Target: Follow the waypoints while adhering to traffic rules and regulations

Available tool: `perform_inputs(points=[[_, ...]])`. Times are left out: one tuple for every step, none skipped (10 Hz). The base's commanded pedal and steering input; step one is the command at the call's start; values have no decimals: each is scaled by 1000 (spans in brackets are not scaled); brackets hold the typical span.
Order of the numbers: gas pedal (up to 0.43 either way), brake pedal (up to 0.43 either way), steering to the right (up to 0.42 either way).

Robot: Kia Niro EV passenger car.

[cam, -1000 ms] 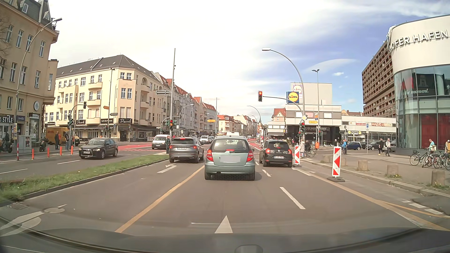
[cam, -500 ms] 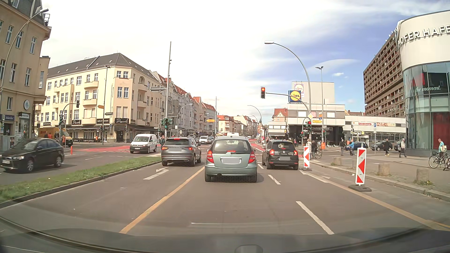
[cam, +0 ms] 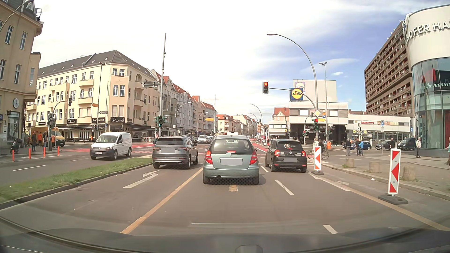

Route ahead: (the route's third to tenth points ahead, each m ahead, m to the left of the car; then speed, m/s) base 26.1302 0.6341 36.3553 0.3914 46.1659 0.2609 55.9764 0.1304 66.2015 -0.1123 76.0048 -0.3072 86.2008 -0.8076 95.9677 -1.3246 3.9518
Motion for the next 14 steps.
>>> perform_inputs(points=[[0, 152, 10], [0, 165, 10], [0, 189, 10], [0, 207, 9], [0, 220, 5], [0, 226, 3], [0, 226, 2], [0, 232, 2], [0, 232, 1], [0, 232, 1], [0, 232, 1], [0, 232, 0], [0, 232, -1], [0, 232, -2]])
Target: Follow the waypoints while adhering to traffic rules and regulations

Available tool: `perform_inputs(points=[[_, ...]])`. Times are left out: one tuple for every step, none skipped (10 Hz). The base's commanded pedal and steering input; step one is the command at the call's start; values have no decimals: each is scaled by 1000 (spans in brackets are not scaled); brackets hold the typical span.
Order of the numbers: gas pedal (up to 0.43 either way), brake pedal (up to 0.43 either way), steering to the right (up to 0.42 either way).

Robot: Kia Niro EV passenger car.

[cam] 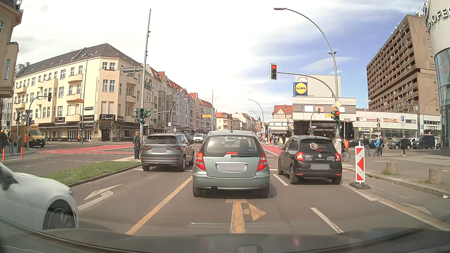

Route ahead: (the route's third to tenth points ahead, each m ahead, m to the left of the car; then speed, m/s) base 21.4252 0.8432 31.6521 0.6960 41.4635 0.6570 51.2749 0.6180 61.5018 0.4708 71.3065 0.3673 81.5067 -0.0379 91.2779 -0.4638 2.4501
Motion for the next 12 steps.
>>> perform_inputs(points=[[0, 232, -2], [0, 232, -2], [0, 232, -2], [0, 220, -2], [0, 201, -2], [0, 195, -2], [0, 201, 5], [0, 220, 10], [0, 232, 9], [0, 250, 5], [0, 250, 2], [0, 250, 1]])
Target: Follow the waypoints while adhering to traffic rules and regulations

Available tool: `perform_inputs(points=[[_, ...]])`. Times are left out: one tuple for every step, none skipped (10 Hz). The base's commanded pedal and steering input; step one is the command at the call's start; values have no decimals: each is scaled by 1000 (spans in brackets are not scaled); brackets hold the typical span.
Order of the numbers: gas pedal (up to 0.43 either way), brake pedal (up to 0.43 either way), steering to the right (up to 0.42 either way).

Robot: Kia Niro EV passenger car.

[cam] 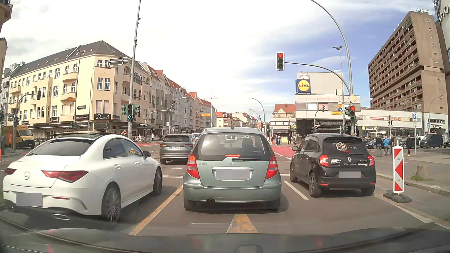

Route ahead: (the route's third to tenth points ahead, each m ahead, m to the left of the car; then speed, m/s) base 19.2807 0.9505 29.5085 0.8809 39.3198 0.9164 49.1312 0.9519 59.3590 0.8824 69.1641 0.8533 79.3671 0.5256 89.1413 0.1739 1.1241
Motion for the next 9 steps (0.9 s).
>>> perform_inputs(points=[[0, 262, -1], [0, 256, -2], [0, 256, -2], [0, 256, -2], [0, 238, -2], [0, 220, -2], [0, 207, -2], [0, 201, -2], [0, 201, -2]])
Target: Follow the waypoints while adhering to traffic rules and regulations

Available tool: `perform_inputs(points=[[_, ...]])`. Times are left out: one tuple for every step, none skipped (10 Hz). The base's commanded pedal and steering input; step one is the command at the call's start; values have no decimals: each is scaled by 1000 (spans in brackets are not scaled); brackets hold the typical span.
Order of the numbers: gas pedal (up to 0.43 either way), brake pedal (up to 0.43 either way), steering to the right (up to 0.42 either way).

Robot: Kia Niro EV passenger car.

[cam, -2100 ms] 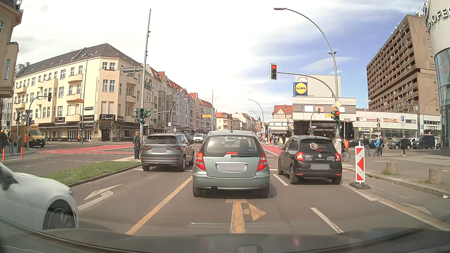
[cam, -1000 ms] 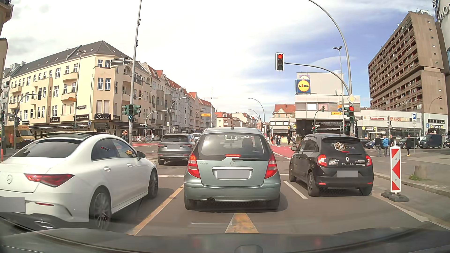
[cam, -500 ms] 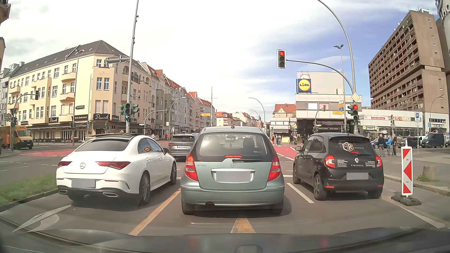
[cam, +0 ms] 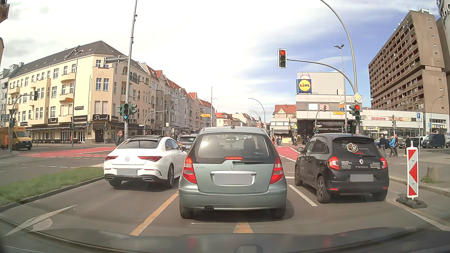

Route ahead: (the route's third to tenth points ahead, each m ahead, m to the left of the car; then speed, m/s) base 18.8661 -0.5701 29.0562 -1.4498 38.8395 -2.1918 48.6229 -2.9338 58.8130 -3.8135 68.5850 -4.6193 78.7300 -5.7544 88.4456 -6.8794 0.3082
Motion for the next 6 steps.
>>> perform_inputs(points=[[0, 195, -2], [0, 201, -2], [0, 201, -2], [0, 201, -2], [0, 201, -2], [0, 201, -2]])
